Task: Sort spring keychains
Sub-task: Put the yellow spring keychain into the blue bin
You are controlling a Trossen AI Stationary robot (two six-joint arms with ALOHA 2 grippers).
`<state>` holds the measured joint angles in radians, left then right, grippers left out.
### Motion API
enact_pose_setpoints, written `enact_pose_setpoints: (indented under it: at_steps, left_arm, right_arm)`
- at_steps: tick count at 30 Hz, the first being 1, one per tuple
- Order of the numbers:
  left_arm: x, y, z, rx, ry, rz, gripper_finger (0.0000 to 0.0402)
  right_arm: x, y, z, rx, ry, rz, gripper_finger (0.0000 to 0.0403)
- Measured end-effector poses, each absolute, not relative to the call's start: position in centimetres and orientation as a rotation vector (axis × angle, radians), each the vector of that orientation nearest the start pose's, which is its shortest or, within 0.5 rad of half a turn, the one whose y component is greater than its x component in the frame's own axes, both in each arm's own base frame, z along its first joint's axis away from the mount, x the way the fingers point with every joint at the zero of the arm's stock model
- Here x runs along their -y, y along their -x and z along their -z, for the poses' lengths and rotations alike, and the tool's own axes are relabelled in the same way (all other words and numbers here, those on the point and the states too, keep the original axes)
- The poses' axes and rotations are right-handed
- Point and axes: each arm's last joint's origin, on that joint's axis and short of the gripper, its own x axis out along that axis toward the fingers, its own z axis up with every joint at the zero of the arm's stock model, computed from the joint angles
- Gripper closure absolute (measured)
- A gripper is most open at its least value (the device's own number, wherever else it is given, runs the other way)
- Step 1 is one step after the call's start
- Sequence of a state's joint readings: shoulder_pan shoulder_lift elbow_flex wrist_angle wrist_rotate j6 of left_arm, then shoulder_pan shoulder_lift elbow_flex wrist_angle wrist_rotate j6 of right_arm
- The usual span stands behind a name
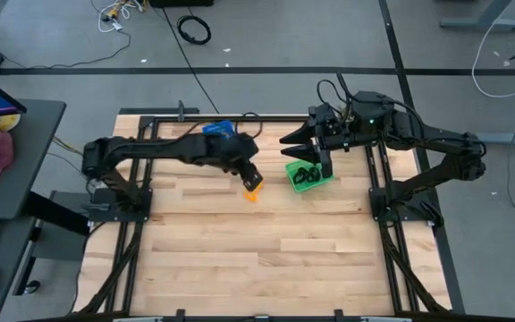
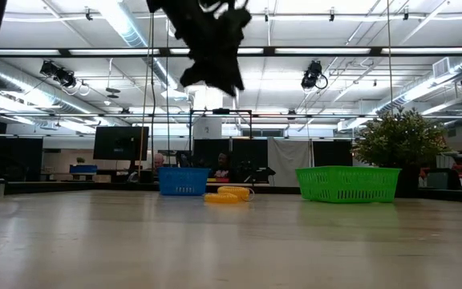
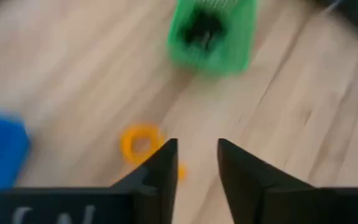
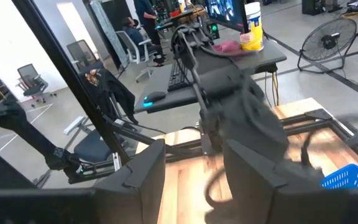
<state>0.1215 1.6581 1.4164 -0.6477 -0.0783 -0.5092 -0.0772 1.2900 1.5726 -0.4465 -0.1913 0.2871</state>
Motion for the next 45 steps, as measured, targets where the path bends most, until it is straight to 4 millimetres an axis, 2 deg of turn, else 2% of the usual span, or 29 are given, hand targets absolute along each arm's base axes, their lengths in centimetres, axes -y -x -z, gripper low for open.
enact_pose_setpoints:
  at_steps: [5,9,17,22,41,45]
  left_arm:
    - [-4.8,-36.0,-25.9,-0.974,0.63,-0.519,0.0233]
    - [-4.7,-36.4,-23.3,-1.099,0.655,-0.562,0.0206]
    - [-4.7,-37.8,-19.5,-1.182,0.603,-0.586,0.0178]
    - [-4.6,-38.4,-17.6,-1.232,0.587,-0.579,0.0173]
    - [-4.1,-39.4,-14.0,-1.292,0.512,-0.568,0.018]
    - [-3.9,-39.4,-13.9,-1.295,0.505,-0.565,0.0199]
  right_arm:
    - [1.5,-26.0,-46.7,-0.18,-0.319,-0.088,0.0239]
    - [1.5,-26.0,-46.7,-0.185,-0.328,-0.087,0.0239]
    - [1.5,-26.0,-46.7,-0.184,-0.329,-0.087,0.0239]
    - [1.5,-26.0,-46.7,-0.183,-0.331,-0.087,0.0239]
    - [1.5,-26.0,-46.8,-0.175,-0.326,-0.089,0.0239]
    - [1.5,-26.0,-46.8,-0.175,-0.326,-0.089,0.0239]
